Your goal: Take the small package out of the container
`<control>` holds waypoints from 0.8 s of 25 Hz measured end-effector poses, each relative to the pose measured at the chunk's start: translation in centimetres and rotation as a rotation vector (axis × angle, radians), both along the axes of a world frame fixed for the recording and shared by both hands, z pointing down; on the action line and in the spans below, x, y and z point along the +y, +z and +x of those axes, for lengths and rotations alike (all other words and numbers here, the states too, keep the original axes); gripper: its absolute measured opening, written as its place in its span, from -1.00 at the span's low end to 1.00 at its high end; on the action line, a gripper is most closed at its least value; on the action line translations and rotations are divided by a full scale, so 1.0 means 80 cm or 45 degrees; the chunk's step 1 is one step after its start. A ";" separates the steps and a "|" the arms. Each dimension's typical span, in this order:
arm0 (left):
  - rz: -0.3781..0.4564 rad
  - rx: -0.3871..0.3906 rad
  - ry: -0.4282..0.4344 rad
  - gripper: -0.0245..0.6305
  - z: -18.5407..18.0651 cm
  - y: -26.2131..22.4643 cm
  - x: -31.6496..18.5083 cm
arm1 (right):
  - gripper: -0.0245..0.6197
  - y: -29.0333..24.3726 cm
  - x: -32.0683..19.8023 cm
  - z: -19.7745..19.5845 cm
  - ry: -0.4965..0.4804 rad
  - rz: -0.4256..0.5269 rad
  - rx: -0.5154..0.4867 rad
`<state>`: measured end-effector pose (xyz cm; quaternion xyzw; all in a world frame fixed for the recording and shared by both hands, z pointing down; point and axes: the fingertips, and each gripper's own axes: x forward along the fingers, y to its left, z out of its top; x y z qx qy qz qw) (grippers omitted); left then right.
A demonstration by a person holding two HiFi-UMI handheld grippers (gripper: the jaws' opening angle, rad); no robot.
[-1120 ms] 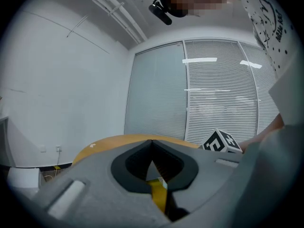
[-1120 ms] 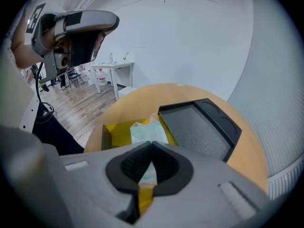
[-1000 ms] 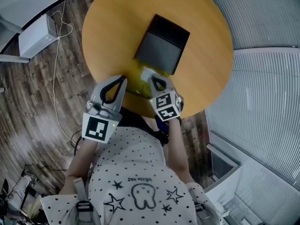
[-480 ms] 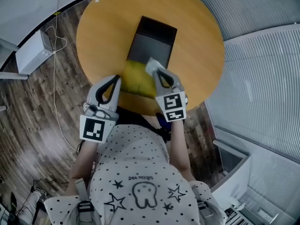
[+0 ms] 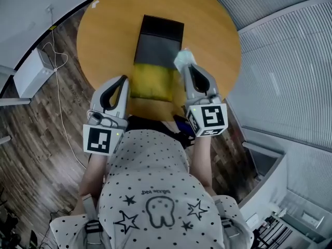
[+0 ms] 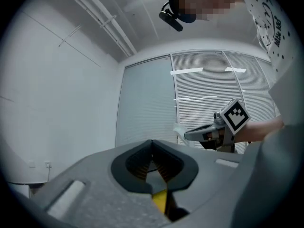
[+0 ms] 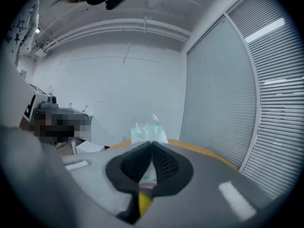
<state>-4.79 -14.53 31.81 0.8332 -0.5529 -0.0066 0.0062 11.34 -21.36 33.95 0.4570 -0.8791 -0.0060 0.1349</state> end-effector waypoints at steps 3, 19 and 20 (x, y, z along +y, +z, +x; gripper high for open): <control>0.021 -0.021 0.004 -0.90 -0.008 -0.004 -0.002 | -0.91 -0.022 0.011 0.004 0.039 0.050 -0.056; 0.056 -0.021 0.067 -0.90 -0.045 -0.027 0.010 | -0.91 -0.102 0.088 0.035 0.219 0.150 -0.507; 0.056 -0.022 0.069 -0.90 -0.047 -0.026 0.009 | -0.91 -0.102 0.092 0.036 0.226 0.157 -0.490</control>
